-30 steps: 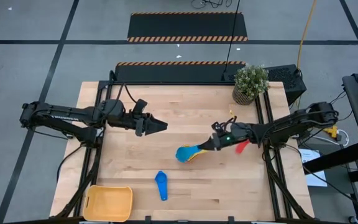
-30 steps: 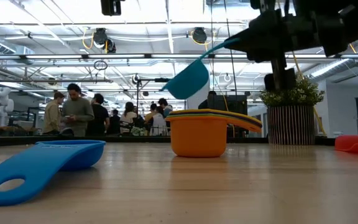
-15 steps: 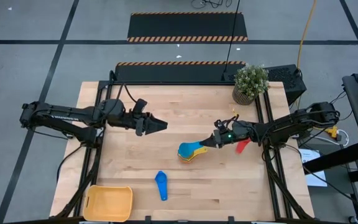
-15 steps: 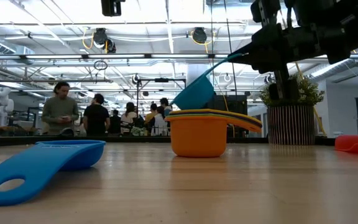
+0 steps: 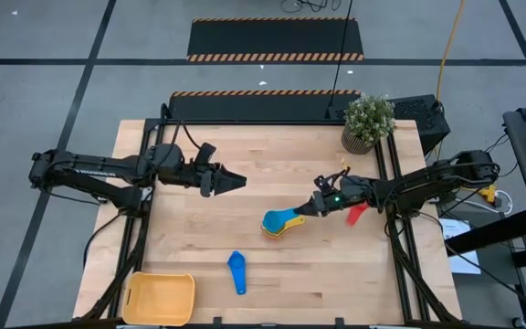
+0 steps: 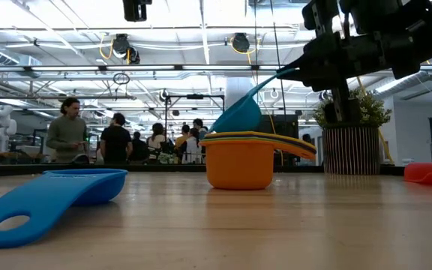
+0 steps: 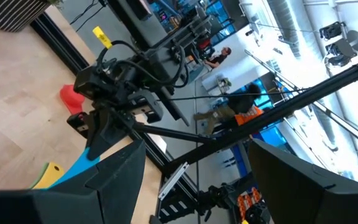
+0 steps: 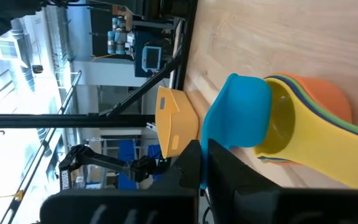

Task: Nest measuring cups in basket
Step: Stack the light blue measuring cup on top of the yellow measuring cup

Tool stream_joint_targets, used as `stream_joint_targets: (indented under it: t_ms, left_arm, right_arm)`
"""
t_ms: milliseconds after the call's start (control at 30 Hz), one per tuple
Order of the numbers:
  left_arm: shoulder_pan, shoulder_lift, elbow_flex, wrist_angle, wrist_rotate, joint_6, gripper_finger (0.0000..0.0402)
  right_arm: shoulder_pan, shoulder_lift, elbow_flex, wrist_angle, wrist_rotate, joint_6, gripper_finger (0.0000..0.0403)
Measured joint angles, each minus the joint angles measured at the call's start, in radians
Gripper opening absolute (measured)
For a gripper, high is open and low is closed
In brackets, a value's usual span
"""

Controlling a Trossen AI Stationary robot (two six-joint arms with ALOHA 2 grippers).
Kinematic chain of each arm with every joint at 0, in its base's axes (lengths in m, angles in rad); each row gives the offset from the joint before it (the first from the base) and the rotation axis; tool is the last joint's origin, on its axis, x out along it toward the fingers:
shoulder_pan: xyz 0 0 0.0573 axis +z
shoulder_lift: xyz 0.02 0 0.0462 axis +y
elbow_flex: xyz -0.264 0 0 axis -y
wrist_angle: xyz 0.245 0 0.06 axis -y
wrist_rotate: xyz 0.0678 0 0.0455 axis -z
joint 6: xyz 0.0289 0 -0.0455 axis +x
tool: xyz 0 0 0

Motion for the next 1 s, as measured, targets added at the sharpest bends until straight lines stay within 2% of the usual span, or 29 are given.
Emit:
stream_joint_targets:
  t_ms: [667,1000]
  left_arm:
    - [0.001,0.0,0.0,-0.001,0.0,0.002,0.0285]
    - [0.026,0.0,0.0,-0.002,0.001,0.0,0.0285]
  right_arm:
    - [0.0,0.0,0.001,-0.107,0.002,0.024,0.0048]
    - [0.0,0.001,0.001,-0.171,-0.018,0.052,0.0112]
